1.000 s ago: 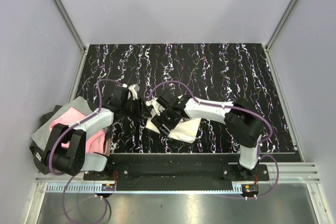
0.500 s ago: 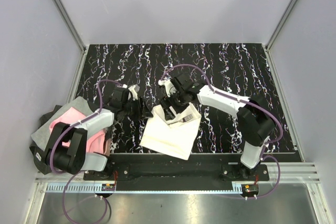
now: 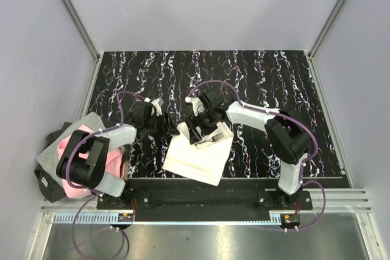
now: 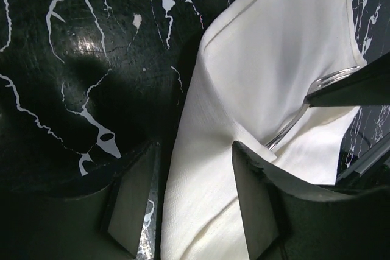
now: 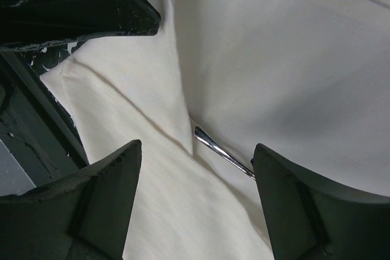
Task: Fold the napkin, place the utensils inside, and roll it up
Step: Roll the napkin with the utensil
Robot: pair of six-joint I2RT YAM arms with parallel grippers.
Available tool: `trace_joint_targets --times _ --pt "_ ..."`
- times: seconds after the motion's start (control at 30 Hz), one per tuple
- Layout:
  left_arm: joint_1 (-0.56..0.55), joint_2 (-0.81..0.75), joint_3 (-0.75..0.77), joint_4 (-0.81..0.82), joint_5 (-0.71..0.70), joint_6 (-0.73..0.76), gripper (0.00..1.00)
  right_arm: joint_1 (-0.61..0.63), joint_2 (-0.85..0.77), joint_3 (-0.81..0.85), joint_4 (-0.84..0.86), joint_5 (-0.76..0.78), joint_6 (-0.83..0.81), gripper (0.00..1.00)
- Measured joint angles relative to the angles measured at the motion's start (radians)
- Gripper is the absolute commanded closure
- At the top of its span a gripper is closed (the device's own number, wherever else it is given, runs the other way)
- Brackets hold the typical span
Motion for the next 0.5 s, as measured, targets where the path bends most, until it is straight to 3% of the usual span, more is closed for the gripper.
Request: trace_joint_targets --times 0.2,0.5 --pt "0.0 0.03 0.0 0.068 0.001 -0.019 0.51 0.0 0.0 -0.055 0.021 -0.028 0.033 0.18" --pt "0.0 0.077 0.0 0.161 0.018 -0.059 0.76 0.0 -0.001 -0.087 0.04 -0.041 0.063 0.19"
